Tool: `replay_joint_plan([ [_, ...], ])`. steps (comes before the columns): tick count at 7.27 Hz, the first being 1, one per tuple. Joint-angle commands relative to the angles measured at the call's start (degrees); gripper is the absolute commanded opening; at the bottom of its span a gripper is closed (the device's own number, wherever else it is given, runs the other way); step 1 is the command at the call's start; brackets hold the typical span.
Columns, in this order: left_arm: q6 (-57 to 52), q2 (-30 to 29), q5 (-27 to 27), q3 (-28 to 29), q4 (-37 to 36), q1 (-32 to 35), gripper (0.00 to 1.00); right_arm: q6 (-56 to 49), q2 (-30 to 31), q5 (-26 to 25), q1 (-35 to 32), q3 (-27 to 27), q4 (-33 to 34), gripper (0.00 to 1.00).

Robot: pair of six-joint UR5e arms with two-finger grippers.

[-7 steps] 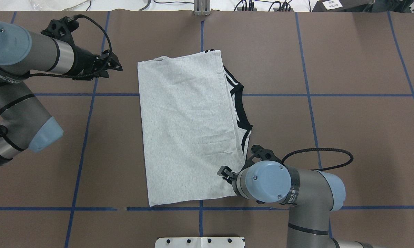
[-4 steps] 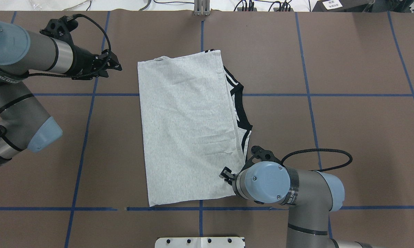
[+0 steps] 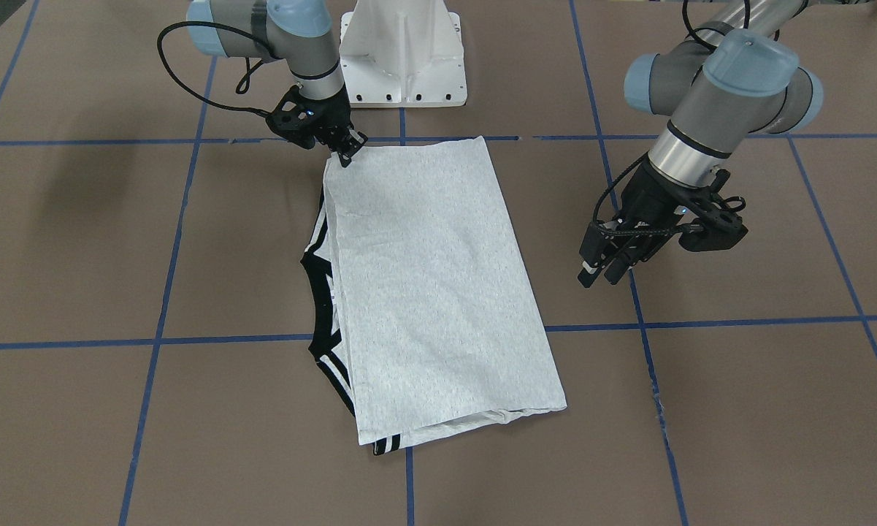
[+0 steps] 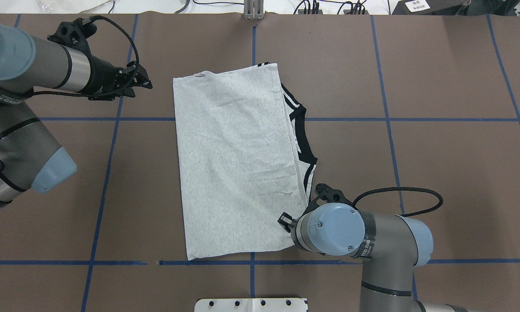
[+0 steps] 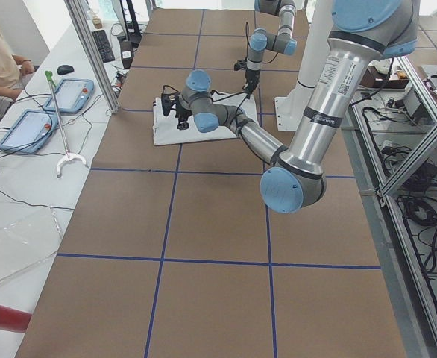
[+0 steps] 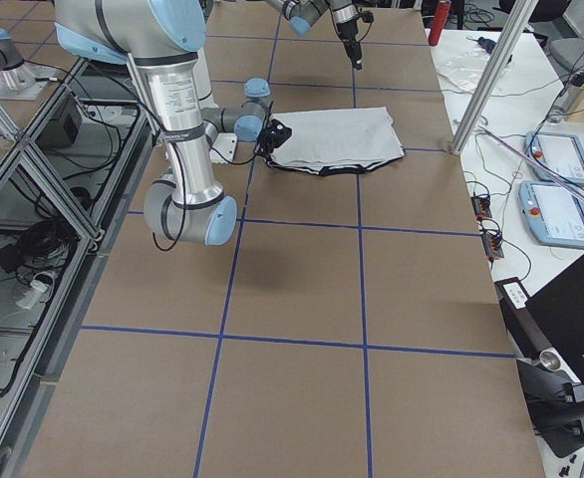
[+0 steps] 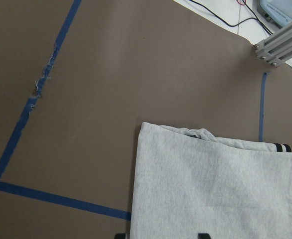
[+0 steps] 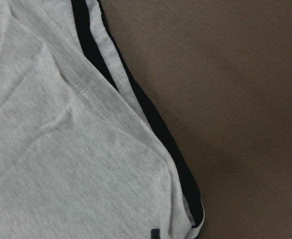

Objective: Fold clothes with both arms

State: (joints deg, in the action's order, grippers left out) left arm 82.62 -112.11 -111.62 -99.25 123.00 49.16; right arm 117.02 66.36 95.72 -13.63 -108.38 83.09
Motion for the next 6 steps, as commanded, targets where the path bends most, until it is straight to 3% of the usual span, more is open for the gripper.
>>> replay_joint_plan([
  [1,0.5,0.0,-0.1,-0.9,-0.2,0.0,0.57,0.3,0.4,0.3,-0.3,-3.5,0.7,0.00],
  [4,12.1,8.9,-0.2,-15.7,-0.1,-5.4,0.57,3.7,0.9,0.3,1.7,-5.3,0.8,0.00],
  [6,19.8,9.9,0.3,-20.0,-0.3,-9.0,0.58,3.7,1.0,0.3,3.3,-6.7,1.4,0.00],
])
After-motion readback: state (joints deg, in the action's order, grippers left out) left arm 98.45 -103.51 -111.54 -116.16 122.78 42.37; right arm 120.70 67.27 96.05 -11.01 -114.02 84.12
